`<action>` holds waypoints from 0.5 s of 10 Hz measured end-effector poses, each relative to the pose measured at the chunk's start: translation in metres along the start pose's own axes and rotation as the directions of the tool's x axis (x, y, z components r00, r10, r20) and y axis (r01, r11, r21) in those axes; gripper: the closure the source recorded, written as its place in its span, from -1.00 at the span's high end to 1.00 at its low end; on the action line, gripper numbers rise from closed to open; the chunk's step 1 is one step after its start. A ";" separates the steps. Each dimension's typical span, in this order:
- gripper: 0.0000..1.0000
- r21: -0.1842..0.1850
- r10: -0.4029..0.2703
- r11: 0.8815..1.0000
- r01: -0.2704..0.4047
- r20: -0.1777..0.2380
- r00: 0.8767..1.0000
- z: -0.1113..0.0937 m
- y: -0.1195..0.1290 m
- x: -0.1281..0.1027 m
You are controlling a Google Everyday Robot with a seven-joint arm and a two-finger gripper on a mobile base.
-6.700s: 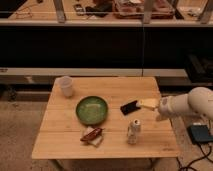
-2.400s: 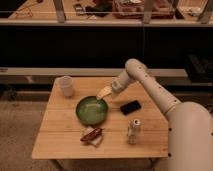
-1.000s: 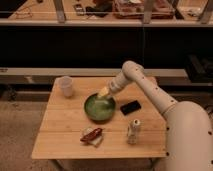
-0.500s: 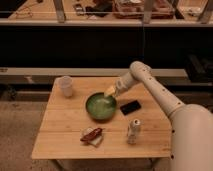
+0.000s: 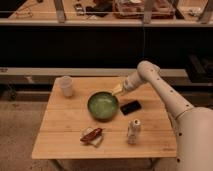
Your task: Pick up the ceramic bowl
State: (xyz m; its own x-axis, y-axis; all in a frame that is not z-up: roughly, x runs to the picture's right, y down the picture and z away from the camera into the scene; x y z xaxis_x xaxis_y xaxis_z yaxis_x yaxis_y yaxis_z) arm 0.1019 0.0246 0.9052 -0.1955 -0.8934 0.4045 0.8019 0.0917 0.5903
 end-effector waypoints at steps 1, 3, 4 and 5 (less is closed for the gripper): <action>0.09 -0.008 0.004 1.000 -0.004 0.002 1.000 0.000 0.003 -0.004; 0.09 -0.021 -0.003 1.000 0.003 0.032 0.999 0.011 0.003 -0.018; 0.09 -0.026 -0.009 1.000 0.010 0.050 0.999 0.018 0.002 -0.027; 0.09 -0.028 -0.009 1.000 0.011 0.062 0.998 0.023 0.001 -0.033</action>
State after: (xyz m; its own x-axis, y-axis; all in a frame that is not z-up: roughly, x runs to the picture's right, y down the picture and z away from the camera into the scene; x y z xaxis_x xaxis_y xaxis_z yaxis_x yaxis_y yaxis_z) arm 0.0962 0.0640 0.9088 -0.2379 -0.8650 0.4417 0.8152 0.0695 0.5750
